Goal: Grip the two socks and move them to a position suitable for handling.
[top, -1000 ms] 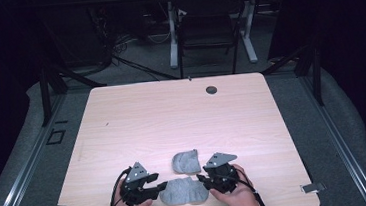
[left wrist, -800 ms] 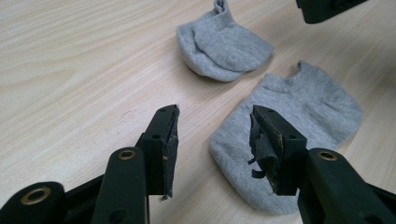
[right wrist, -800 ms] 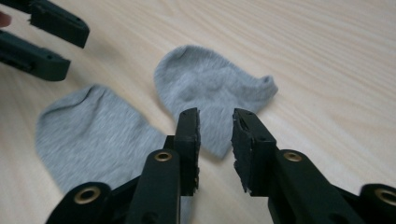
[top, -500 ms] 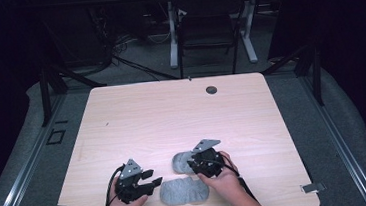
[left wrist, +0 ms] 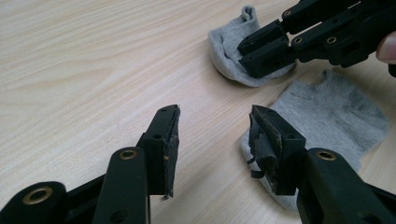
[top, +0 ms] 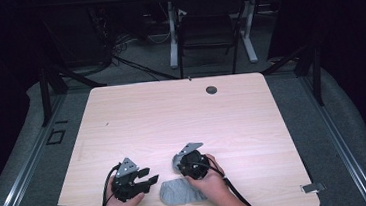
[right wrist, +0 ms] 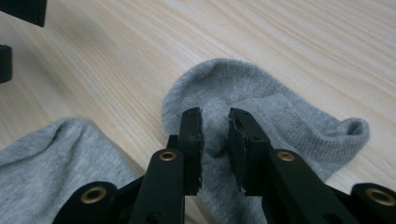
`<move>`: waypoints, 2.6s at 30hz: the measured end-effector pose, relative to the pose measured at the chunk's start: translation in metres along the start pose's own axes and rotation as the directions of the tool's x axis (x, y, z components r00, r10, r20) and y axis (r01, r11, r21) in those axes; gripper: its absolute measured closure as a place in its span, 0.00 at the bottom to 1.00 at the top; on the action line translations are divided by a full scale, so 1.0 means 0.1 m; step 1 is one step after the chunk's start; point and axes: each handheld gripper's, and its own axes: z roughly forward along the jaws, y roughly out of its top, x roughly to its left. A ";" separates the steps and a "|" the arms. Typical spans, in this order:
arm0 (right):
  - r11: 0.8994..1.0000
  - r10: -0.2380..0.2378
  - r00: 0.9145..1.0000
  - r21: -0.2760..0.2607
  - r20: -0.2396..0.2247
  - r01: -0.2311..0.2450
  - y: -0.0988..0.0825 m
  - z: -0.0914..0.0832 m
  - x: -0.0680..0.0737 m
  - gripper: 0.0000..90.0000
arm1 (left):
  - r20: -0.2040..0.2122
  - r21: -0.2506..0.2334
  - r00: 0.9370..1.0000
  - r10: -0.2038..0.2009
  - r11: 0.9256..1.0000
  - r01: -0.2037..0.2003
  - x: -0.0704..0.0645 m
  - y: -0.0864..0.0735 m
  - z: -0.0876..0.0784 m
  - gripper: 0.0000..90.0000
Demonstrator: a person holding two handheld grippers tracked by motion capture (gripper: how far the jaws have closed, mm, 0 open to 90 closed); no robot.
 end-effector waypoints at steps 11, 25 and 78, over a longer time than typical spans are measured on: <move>0.999 0.033 0.999 -0.015 0.007 -0.033 -0.01 0.01 0.00 0.96 | -0.005 0.001 1.000 -0.006 1.000 0.006 0.00 0.00 0.01 0.59; 0.988 0.091 0.996 -0.125 -0.014 -0.092 0.01 -0.27 -0.07 0.97 | 0.001 0.006 1.000 0.003 1.000 -0.003 -0.02 0.04 0.08 0.61; 0.981 0.045 0.999 -0.189 0.008 -0.043 -0.22 -0.58 -0.35 0.97 | -0.066 0.042 0.998 0.010 0.999 -0.007 -0.01 0.43 0.62 0.98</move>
